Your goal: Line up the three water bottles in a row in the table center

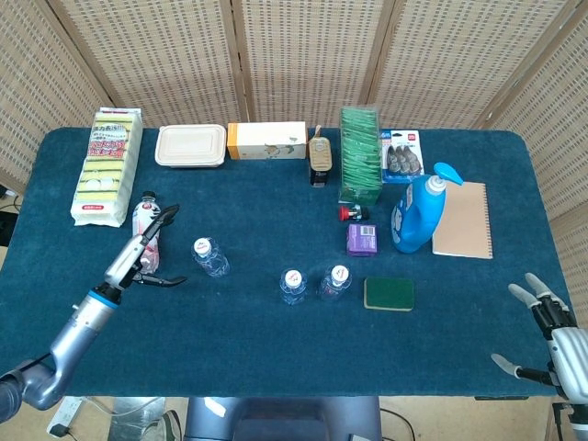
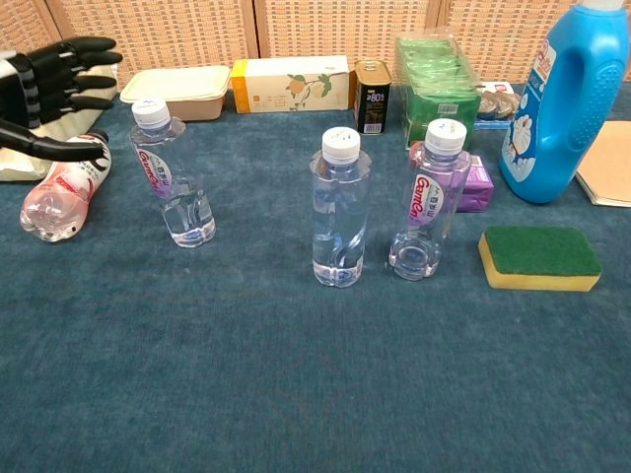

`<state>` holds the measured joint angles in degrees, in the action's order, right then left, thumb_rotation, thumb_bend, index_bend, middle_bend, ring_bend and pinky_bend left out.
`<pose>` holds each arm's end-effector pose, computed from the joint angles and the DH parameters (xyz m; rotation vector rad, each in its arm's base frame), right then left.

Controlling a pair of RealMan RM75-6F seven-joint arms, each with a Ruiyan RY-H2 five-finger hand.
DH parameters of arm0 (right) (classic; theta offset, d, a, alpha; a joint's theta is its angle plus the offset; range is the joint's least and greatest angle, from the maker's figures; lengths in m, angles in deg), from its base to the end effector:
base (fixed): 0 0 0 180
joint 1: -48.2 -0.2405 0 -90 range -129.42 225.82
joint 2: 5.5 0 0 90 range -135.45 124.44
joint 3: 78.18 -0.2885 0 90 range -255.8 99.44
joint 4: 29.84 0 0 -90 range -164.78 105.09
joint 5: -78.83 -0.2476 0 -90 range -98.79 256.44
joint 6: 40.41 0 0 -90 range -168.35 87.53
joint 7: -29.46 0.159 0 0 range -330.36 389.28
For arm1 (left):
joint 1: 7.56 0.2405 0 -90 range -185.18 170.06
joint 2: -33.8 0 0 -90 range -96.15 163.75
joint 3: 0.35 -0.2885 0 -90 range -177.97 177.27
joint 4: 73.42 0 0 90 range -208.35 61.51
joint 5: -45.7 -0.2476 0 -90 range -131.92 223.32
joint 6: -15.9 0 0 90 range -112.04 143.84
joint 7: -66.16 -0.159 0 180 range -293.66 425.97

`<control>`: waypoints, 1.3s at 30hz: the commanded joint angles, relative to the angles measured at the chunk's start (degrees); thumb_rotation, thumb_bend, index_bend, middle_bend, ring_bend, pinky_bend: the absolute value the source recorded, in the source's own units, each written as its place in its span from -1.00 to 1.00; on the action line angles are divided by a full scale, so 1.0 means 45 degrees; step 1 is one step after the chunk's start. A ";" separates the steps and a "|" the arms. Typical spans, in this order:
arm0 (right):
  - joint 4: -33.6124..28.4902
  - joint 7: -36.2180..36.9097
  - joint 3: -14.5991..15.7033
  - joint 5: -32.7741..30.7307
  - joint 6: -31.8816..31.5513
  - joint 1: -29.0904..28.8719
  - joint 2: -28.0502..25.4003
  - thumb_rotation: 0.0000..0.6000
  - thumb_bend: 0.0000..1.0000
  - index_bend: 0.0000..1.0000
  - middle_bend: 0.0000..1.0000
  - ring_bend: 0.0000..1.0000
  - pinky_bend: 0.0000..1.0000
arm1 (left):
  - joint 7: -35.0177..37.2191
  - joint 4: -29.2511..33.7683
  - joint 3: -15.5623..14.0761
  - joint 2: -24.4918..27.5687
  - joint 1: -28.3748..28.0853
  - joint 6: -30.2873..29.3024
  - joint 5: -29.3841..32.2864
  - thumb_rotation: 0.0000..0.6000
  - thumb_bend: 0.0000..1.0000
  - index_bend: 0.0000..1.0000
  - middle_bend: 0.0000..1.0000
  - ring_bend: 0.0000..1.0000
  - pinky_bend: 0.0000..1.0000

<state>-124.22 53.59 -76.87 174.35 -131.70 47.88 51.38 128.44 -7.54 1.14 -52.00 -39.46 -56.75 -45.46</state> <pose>-0.3466 -0.1546 0.1738 1.3425 -1.1376 1.1960 -0.2767 0.3592 0.0045 -1.4660 -1.6960 -1.6731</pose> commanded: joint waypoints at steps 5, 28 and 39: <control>0.0063 0.0127 0.0010 0.0014 0.0017 -0.0023 -0.0015 1.00 -1.00 -0.74 -1.00 -1.00 -0.86 | 0.0918 -0.2217 0.0092 -0.1785 0.0036 0.0307 0.0366 1.00 -0.91 -1.00 -1.00 -1.00 -0.87; 0.0098 0.0466 0.0051 0.0072 -0.0006 -0.0056 -0.0083 1.00 -1.00 -0.74 -1.00 -1.00 -0.85 | -0.0186 -0.2936 0.0181 -0.3264 -0.0992 0.2381 0.0724 1.00 -0.40 -0.25 -0.20 -0.40 -0.21; 0.0092 0.0548 0.0091 0.0161 -0.0009 -0.0081 -0.0103 1.00 -1.00 -0.74 -1.00 -1.00 -0.86 | -0.0914 -0.2109 0.0154 -0.2945 -0.0734 0.1565 0.0492 1.00 -0.38 0.11 0.06 -0.20 -0.09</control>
<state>-123.79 56.06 -76.48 175.05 -131.72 47.52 50.92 124.93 -17.72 2.12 -65.64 -43.05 -48.94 -42.66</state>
